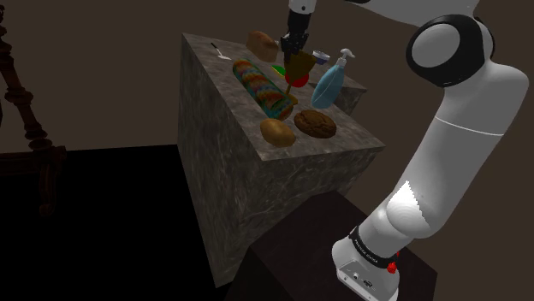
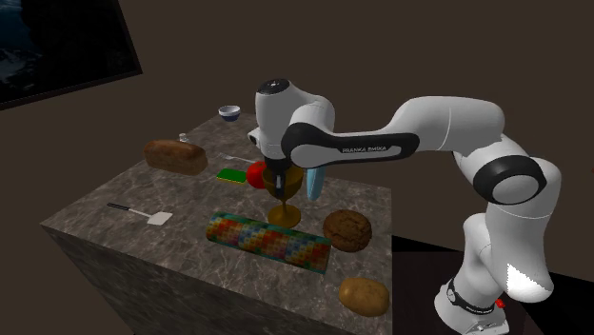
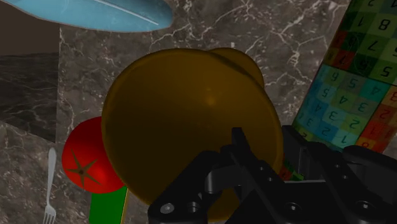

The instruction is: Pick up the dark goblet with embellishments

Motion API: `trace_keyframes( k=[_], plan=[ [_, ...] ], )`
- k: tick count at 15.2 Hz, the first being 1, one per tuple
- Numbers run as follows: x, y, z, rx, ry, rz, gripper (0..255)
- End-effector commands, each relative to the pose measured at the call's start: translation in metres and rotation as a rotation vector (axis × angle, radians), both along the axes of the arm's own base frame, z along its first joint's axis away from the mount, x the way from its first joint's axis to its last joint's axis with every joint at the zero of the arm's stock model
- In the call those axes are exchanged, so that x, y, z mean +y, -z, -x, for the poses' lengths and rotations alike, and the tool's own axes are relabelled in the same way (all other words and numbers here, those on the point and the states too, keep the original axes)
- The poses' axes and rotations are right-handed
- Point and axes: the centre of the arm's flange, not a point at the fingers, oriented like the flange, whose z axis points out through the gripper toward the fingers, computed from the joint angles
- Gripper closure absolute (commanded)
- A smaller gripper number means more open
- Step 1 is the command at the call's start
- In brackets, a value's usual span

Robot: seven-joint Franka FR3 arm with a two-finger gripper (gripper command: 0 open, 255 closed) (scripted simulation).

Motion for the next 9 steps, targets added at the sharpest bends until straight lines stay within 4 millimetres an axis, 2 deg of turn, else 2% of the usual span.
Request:
trace_keyframes(
  k=[1, 2, 9],
  plan=[
    [0.0, 0.001, 0.0, 0.001, 0.0, 0.0, 255],
    [0.0, 0.001, 0.0, 0.001, 0.0, 0.0, 255],
    [0.0, -0.036, 0.0, 0.001, 0.0, 0.0, 255]
  ],
)
